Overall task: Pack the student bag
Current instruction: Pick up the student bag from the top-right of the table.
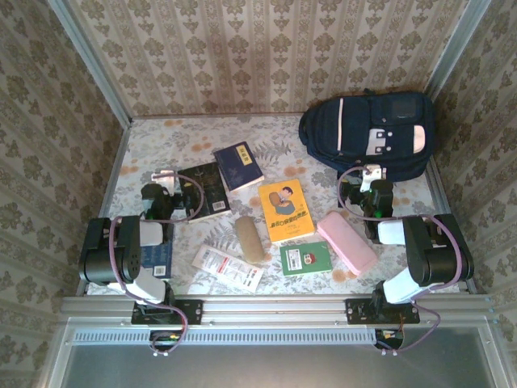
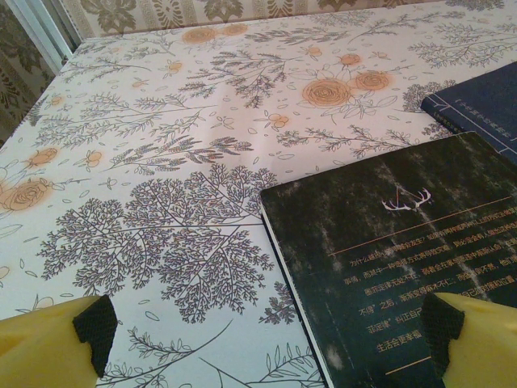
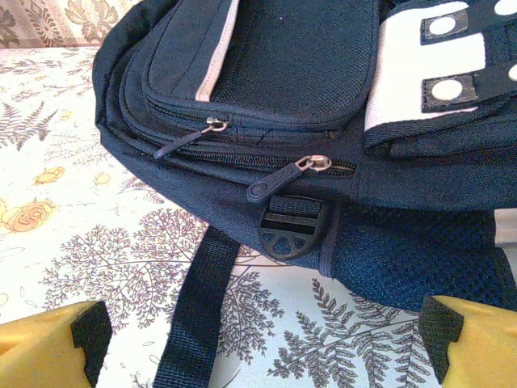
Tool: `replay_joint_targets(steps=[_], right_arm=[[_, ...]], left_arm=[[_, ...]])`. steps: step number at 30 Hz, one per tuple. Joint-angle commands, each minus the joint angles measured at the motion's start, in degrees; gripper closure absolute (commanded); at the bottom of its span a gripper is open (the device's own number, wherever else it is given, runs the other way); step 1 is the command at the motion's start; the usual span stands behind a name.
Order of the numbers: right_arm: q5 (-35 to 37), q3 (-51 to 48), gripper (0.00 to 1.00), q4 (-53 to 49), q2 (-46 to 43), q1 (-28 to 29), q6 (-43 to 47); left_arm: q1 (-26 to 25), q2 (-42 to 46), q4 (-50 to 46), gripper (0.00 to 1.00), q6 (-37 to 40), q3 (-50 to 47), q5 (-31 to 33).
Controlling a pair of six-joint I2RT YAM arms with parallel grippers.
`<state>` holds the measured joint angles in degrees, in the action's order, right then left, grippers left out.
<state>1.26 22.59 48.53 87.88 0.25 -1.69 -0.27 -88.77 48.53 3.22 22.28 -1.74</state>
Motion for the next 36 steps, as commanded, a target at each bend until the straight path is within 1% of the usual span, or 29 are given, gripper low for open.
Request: replay_joint_targets(steps=[1,3,5,8,9,10,11,12,13,14,16,17,19,20,21,23,24,25,26,27,28,29,31,32,33,34,35,36], right_arm=[[-0.7,1.0,0.0,0.2,-0.1,-0.2,0.1],[-0.9,0.8,0.0,0.5,-0.3,-0.3,0.1],[-1.0,0.7,0.0,0.7,-0.3,-0.3,0.0],[-2.0,-0.6,0.0,2.3,-1.1,-0.2,0.5],[-2.5,-1.0,0.0,1.5,-2.8,0.0,1.1],[-1.8,-0.4,0.0,-1.8,-5.5,0.7,1.6],[-0.6,0.8,0.0,-7.4,-9.3,1.5,1.8],[0.7,2.5,0.0,-12.4,-12.9,2.6,2.5],[2.0,3.4,0.0,-15.3,-16.1,4.2,3.1],[3.3,3.4,0.0,-15.9,-18.3,5.6,2.7],[6.3,4.5,0.0,-18.0,-24.1,10.9,2.7],[7.6,5.9,0.0,-20.5,-26.6,14.4,2.9],[7.4,9.5,0.0,-27.3,-30.5,20.7,1.7],[7.4,11.4,0.0,-30.7,-31.9,24.1,1.0],[7.5,13.5,0.0,-34.3,-33.2,27.4,-0.3],[9.3,17.9,0.0,-41.9,-35.1,30.9,-6.0],[9.6,20.0,0.0,-45.3,-35.5,31.4,-8.2],[10.0,23.0,0.0,-49.4,-35.7,31.6,-9.6],[11.7,25.7,0.0,-53.5,-35.5,31.8,-10.8],[14.9,29.6,0.0,-58.6,-34.8,32.1,-12.5],[17.7,33.3,0.0,-63.7,-33.9,32.1,-14.4],[18.9,36.7,0.0,-68.2,-32.9,32.0,-16.5],[18.1,41.8,0.0,-76.2,-31.3,31.4,-18.1],[18.0,42.5,0.0,-76.3,-30.8,31.1,-16.7],[18.3,42.1,0.0,-74.7,-30.5,30.2,-17.1],[15.7,41.4,0.0,-73.0,-29.9,28.1,-18.0],[10.8,41.9,0.0,-72.9,-28.1,24.7,-19.9],[7.2,44.0,0.0,-74.9,-25.3,21.6,-21.5]], left_arm=[[0.2,0.9,-0.6,0.0,-0.2,1.3,-0.8],[0.3,1.1,-0.4,0.0,-0.2,1.1,-0.8],[0.3,2.9,-2.1,0.0,-0.8,1.2,0.6],[0.2,7.3,-5.9,0.0,-0.9,1.3,1.4],[-0.1,9.7,-7.8,0.0,-0.5,1.6,1.3],[-1.0,12.8,-11.8,0.0,0.4,2.5,1.6],[-2.2,15.6,-14.7,0.0,1.0,3.4,2.5],[-3.9,18.7,-16.9,0.0,1.1,4.4,3.4],[-5.7,22.1,-19.2,0.0,1.7,5.5,3.5],[-7.6,24.7,-21.8,0.0,2.7,6.7,3.3],[-12.8,31.1,-28.2,0.0,5.6,9.6,2.6],[-15.2,33.7,-30.9,0.0,5.2,11.0,1.8],[-18.3,37.2,-34.9,0.0,0.4,12.7,-4.4],[-20.3,38.3,-37.3,0.0,-1.9,13.8,-5.5],[-23.7,39.3,-42.5,0.0,-4.3,16.0,-2.7],[-32.0,39.9,-54.8,0.0,-10.5,22.2,8.8],[-34.6,39.5,-59.2,0.0,-11.6,24.6,10.9],[-36.8,38.8,-63.3,0.0,-11.8,27.1,11.0],[-38.5,38.3,-66.6,0.0,-12.4,29.0,10.8],[-39.4,37.7,-70.4,0.0,-14.2,30.8,9.8],[-39.4,37.4,-73.9,0.0,-15.9,32.8,7.8],[-39.1,36.8,-78.5,0.0,-17.9,34.5,6.8],[-38.5,36.1,-85.9,0.0,-19.8,37.3,7.8],[-38.1,36.2,-87.2,0.0,-23.2,36.9,10.9],[-36.8,36.9,-86.7,0.0,-26.0,35.3,11.5],[-34.7,37.9,-85.0,0.0,-28.4,33.0,9.1],[-32.2,38.8,-83.6,0.0,-31.1,30.8,6.4],[-30.2,39.4,-82.9,0.0,-33.2,29.3,4.2]])
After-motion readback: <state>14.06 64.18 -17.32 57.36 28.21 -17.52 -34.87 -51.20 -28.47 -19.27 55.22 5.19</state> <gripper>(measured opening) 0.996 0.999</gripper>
